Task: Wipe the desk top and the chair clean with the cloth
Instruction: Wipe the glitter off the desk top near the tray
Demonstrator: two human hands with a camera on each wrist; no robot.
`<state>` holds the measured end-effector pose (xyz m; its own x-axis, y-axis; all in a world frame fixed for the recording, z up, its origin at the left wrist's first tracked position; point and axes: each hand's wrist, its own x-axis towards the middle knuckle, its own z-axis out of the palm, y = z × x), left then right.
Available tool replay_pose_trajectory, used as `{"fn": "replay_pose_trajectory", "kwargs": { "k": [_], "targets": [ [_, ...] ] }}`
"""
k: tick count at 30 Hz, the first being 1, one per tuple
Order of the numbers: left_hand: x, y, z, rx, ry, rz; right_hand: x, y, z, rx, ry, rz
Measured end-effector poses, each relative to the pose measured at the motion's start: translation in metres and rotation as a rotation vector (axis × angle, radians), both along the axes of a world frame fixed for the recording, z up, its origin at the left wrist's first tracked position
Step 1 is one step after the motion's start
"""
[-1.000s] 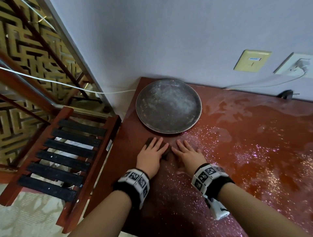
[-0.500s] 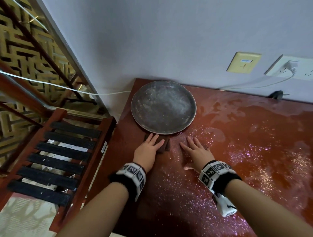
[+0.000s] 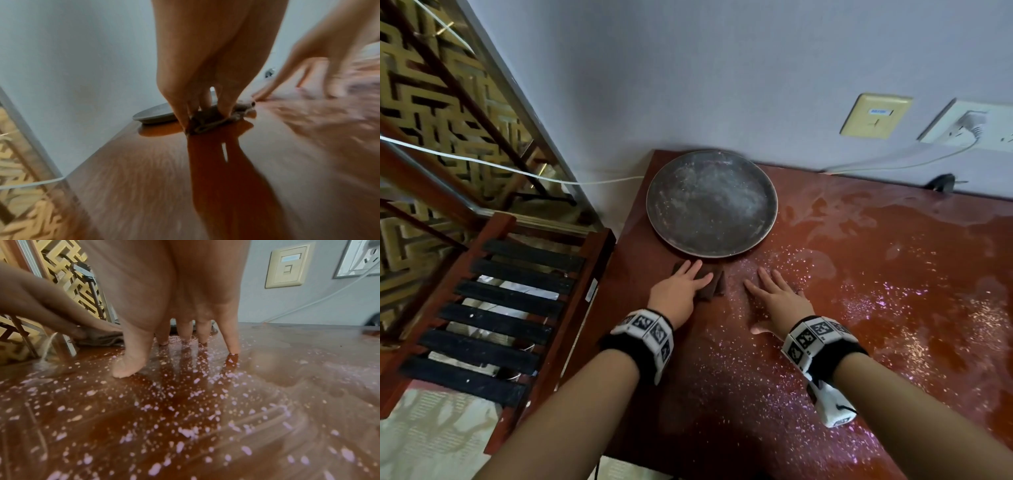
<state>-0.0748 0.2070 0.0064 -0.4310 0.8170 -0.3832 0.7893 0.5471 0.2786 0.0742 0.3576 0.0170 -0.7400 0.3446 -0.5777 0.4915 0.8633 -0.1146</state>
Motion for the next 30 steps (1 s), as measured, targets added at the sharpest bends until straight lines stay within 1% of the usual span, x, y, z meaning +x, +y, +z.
{"fn": "replay_pose_trajectory", "kwargs": {
  "k": [2,4,7,9,11,12,14,16,19,21,24,27,29,30],
  "targets": [
    [-0.001,0.004,0.001,-0.050,-0.004,-0.004,0.001,0.000,0.000,-0.010,0.011,-0.002],
    [0.009,-0.009,0.003,-0.045,0.008,-0.018,0.004,-0.001,0.001,-0.024,0.030,-0.019],
    [0.036,-0.045,0.005,-0.010,0.039,-0.042,0.014,-0.012,0.007,-0.033,0.086,-0.032],
    [0.059,-0.075,0.004,0.004,0.048,-0.066,0.025,-0.028,0.012,-0.044,0.129,0.001],
    [0.075,-0.097,-0.001,0.092,0.105,-0.137,0.038,-0.046,0.012,-0.044,0.141,0.034],
    [0.077,-0.103,-0.003,0.123,0.107,-0.157,0.044,-0.054,0.009,-0.044,0.126,0.040],
    [0.071,-0.104,-0.005,0.064,0.112,-0.175,0.053,-0.063,0.002,-0.047,0.076,0.032],
    [0.060,-0.088,-0.005,0.109,0.147,-0.146,0.056,-0.067,-0.002,-0.051,0.040,0.022],
    [0.048,-0.068,-0.010,0.033,0.208,-0.152,0.058,-0.069,-0.001,-0.015,0.060,0.014],
    [0.050,-0.076,-0.018,0.112,0.154,-0.151,0.064,-0.075,0.001,0.000,0.071,0.013],
    [0.071,-0.118,-0.023,0.282,0.173,-0.153,0.082,-0.092,-0.002,-0.030,0.058,0.001],
    [0.102,-0.163,-0.026,0.307,0.095,-0.189,0.092,-0.097,-0.006,-0.014,0.048,-0.009],
    [0.104,-0.171,-0.027,0.313,0.086,-0.189,0.091,-0.097,-0.007,-0.017,0.064,-0.017],
    [0.099,-0.167,-0.024,0.289,0.091,-0.172,0.090,-0.097,-0.007,-0.021,0.065,-0.020]
  ]
}}
